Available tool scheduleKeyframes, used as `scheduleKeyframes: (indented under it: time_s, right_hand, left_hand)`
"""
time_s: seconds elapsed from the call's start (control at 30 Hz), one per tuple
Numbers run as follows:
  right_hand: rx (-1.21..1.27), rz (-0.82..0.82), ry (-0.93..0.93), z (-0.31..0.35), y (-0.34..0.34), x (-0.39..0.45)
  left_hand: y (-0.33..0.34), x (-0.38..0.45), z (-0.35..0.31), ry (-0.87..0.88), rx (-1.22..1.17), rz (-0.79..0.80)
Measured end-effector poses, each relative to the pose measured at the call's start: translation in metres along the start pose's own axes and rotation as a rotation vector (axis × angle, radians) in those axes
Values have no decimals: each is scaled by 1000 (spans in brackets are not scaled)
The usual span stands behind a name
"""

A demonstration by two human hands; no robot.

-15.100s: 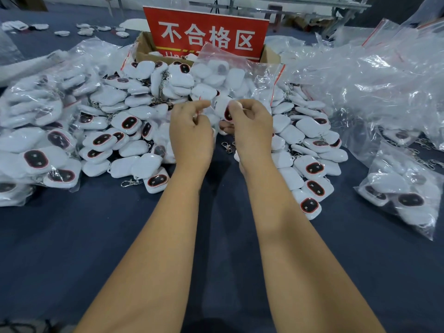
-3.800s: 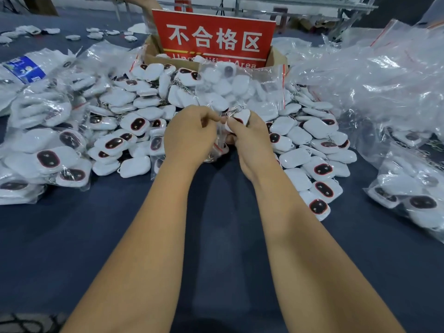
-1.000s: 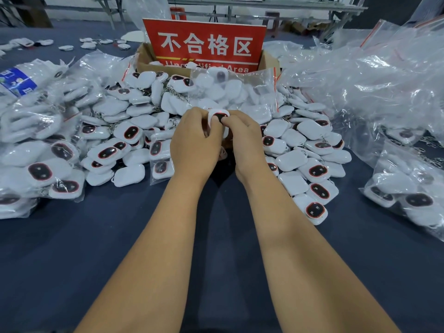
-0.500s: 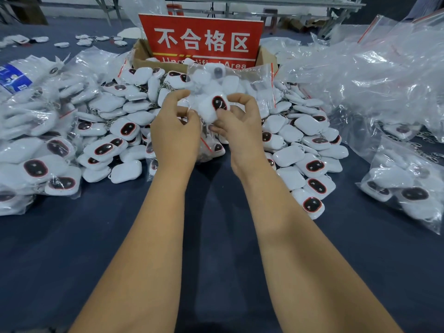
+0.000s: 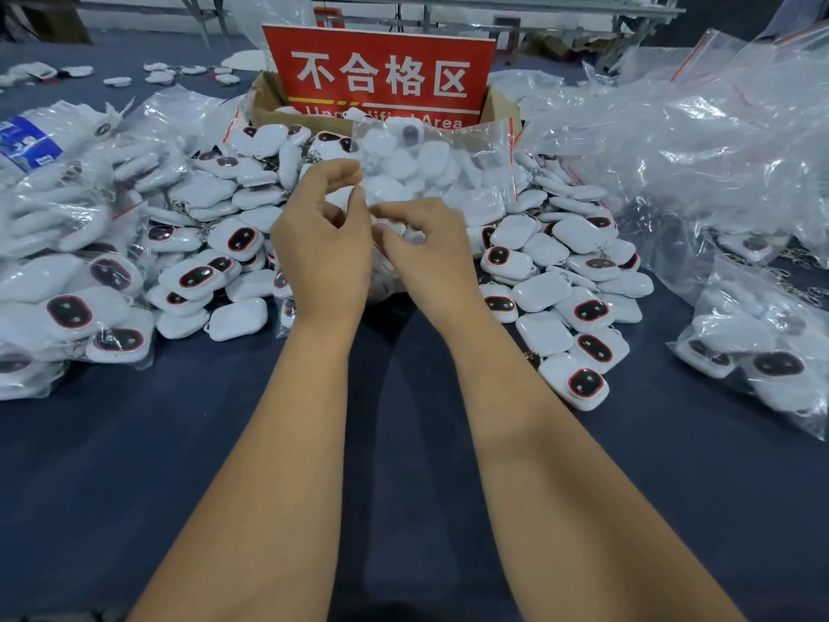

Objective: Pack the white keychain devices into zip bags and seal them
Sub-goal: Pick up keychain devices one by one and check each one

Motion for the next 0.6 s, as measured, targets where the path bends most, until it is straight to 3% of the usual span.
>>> scheduleKeyframes:
  time_s: [0.17,0.37,0.5,0.6]
  right_hand:
    - [72,72,85,-2,0,-1]
    - [138,182,129,-1,6,-5]
    - [451,15,385,-11,-6,5]
    - [392,-146,415,-20,-21,9]
  left_hand:
    - [-2,0,-9,40,-106,-13]
    - [7,-6,-11,116,-7,97]
    - [19,-11,-1,91,113,243]
    - [23,-9,10,97,317,302]
Point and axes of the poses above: each hand's wrist, its own x-axis towards the middle knuckle, its own y-axis out of the palm, z = x × y, the point moved 7 cm from there along x, towards the middle knuckle, and after that the axes turned 12 degrees about -z, right-handed, at the moved point
